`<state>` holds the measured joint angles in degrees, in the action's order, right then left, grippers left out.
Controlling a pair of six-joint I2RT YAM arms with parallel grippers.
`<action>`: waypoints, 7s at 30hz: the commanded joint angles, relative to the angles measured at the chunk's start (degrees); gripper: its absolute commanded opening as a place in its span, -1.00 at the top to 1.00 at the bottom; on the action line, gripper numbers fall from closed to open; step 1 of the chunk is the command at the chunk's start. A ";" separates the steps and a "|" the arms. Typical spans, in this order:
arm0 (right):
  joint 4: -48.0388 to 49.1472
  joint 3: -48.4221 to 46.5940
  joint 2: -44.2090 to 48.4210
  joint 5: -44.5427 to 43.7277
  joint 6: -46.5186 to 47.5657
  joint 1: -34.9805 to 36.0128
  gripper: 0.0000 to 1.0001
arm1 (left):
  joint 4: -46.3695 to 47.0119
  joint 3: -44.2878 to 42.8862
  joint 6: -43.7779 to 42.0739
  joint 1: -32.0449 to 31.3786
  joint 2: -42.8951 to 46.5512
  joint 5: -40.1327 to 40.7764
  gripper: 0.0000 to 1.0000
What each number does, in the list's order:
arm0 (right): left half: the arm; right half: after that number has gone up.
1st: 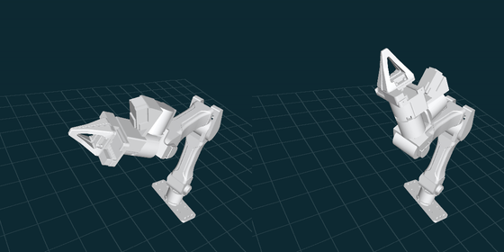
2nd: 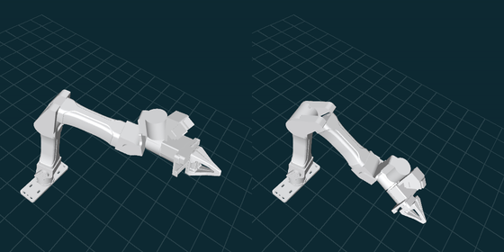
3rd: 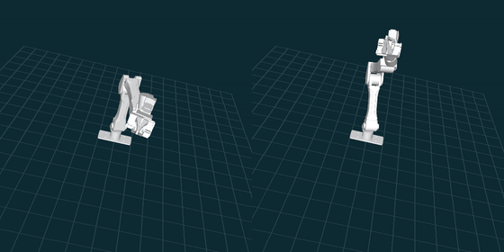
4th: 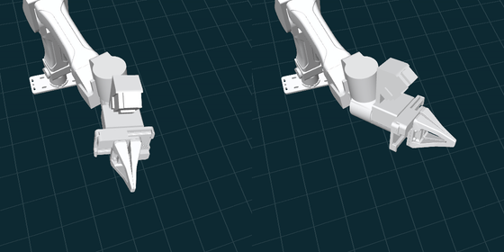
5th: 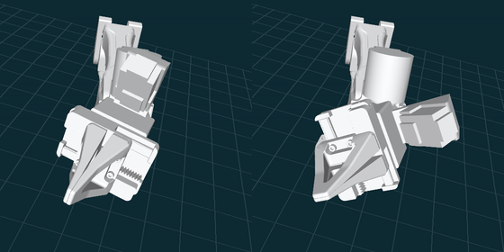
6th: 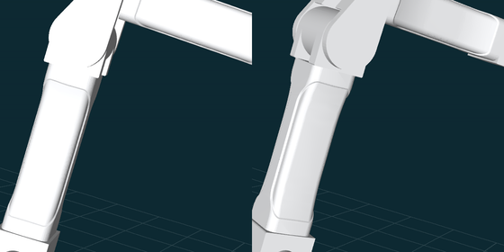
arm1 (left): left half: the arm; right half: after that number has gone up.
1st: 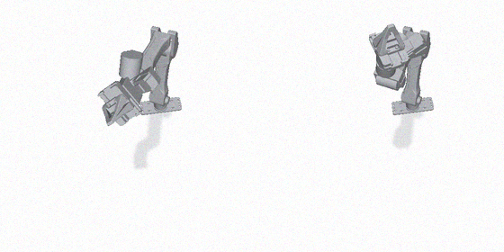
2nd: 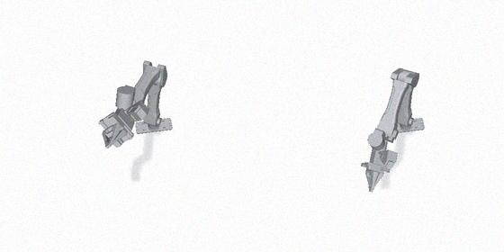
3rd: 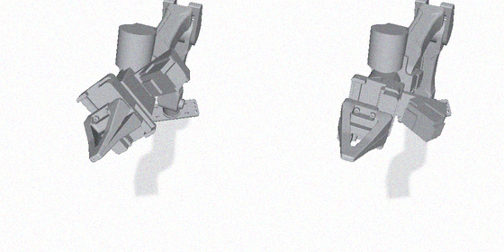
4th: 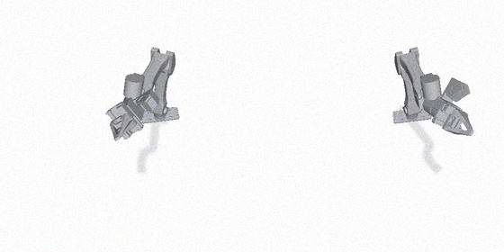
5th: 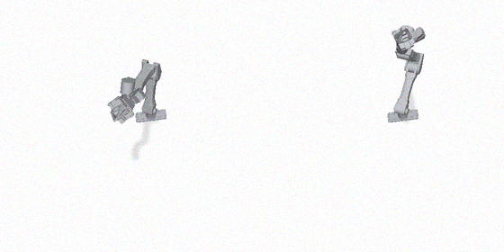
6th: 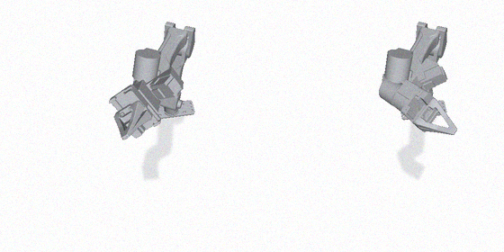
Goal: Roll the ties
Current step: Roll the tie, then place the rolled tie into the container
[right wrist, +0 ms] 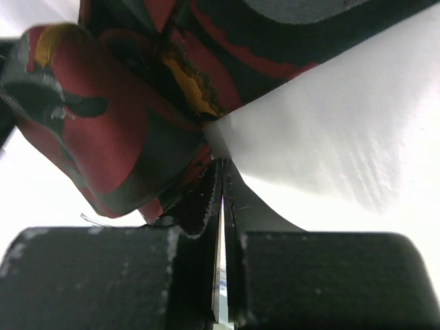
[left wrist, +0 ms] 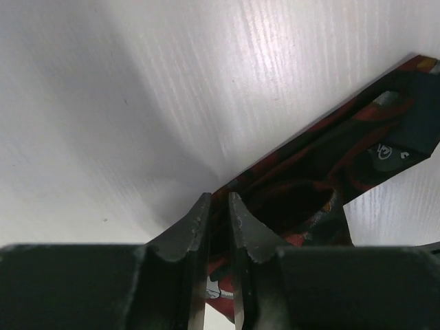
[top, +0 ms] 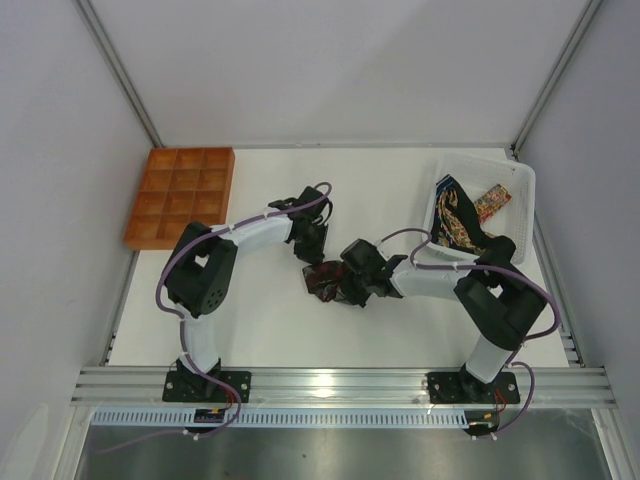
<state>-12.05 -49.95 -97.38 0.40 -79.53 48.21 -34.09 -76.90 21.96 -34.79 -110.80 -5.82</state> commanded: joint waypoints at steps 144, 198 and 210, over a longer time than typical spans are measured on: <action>-6.23 -8.40 3.79 11.09 44.35 -18.84 0.99 | -13.65 -16.88 -2.62 7.36 -4.85 -6.21 0.89; 4.58 -20.28 -12.13 55.58 43.32 -15.16 0.85 | 20.19 40.68 32.61 14.57 44.53 -23.79 -0.29; 6.17 -18.69 -16.43 54.27 43.67 -15.77 0.88 | 32.85 51.68 39.48 14.48 46.91 -26.17 -0.53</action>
<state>-7.92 -68.25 -112.16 54.48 -36.36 32.75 -7.60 -25.98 59.07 -20.64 -64.69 -30.17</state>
